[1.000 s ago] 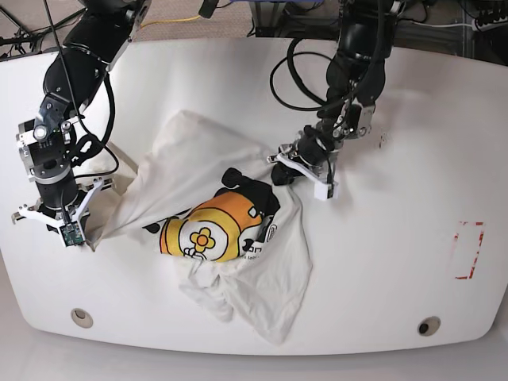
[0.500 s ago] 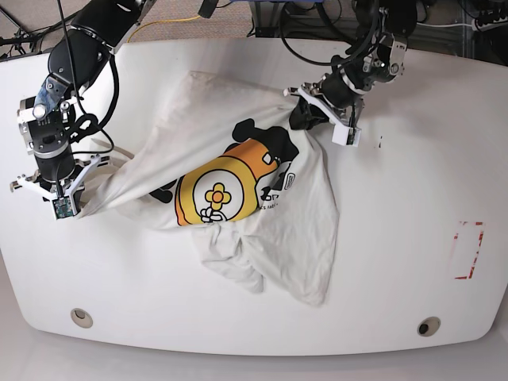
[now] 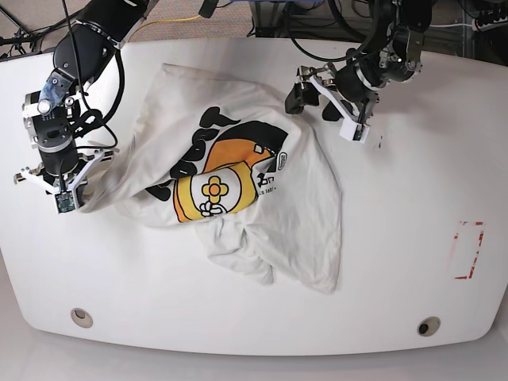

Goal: Fold the T-shirt properly
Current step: 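Pull the pinched fabric away from the right gripper with the left gripper, then regrasp the shirt's opposite edge with the left gripper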

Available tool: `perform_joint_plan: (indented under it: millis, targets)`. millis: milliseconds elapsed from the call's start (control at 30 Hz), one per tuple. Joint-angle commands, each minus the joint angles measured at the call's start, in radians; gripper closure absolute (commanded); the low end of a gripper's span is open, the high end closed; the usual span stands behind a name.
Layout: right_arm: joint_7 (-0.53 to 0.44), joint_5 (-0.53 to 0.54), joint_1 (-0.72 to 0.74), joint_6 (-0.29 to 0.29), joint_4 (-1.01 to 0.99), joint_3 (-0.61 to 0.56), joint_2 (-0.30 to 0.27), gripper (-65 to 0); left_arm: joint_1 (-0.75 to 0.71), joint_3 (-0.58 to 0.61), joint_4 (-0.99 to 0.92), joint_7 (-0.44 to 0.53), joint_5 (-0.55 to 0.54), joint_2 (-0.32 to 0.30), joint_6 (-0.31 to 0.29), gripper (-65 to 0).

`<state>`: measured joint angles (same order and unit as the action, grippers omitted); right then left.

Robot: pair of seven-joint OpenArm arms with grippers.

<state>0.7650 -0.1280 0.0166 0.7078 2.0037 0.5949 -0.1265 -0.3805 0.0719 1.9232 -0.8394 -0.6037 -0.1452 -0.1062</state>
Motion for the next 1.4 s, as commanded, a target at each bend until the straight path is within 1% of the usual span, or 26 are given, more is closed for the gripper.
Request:
perform_joint_plan:
  millis: [0,33,167,333,433,533,633,767,867,1000,1100,1200,1367]
  targets:
    - [-0.025,0.001,0.033,-0.01,0.018,0.001,-0.006,0.0,0.022,-0.059,0.038,-0.016,-0.011,-0.006,-0.008,-50.0]
    - [-0.025,0.001,0.036,-0.01,0.018,0.001,0.004,0.0,0.036,-0.088,0.043,-0.031,-0.011,-0.006,-0.008,-50.0]
    - [-0.025,0.001,0.052,-0.01,0.016,0.0,0.012,0.0,0.108,-0.179,0.04,-0.056,-0.011,-0.006,-0.01,-50.0]
    - [-0.025,0.001,0.05,-0.01,0.016,0.0,0.014,0.0,0.228,-0.205,0.015,-0.056,-0.008,-0.001,-0.01,-50.0]
    - [-0.025,0.001,0.058,-0.01,0.018,0.0,0.017,0.0,0.312,-0.205,-0.055,-0.056,-0.005,0.003,-0.01,-50.0]
    - [-0.025,0.001,0.059,-0.01,0.016,0.0,0.034,0.0,0.395,-0.205,-0.173,-0.056,-0.005,0.011,-0.01,-50.0]
    - [-0.025,0.001,0.059,-0.01,0.016,0.0,0.032,0.0,0.47,-0.206,-0.288,-0.056,-0.003,0.029,-0.01,-50.0]
    - [-0.025,0.001,0.056,-0.01,0.016,0.001,0.034,0.0,0.547,-0.206,-0.397,-0.051,-0.003,0.029,-0.008,-50.0]
    - [-0.025,0.001,0.059,-0.01,0.016,0.0,0.038,0.0,0.599,-0.206,-0.488,-0.019,-0.003,0.029,-0.008,-50.0]
    - [-0.025,-0.003,0.069,-0.01,0.016,0.001,0.04,0.0,0.628,-0.203,-0.598,0.042,-0.003,0.026,-0.008,-50.0]
    - [-0.025,-0.005,0.07,-0.01,0.016,0.001,0.04,0.0,0.654,-0.195,-0.684,0.07,-0.003,0.026,-0.008,-50.0]
    - [-0.025,-0.005,0.07,-0.01,0.016,0.001,0.04,0.0,0.682,-0.156,-0.755,0.084,-0.003,0.026,-0.008,-50.0]
    - [-0.025,-0.006,0.07,-0.01,0.016,0.001,0.04,0.0,0.708,-0.105,-0.828,0.137,-0.003,0.026,-0.008,-50.0]
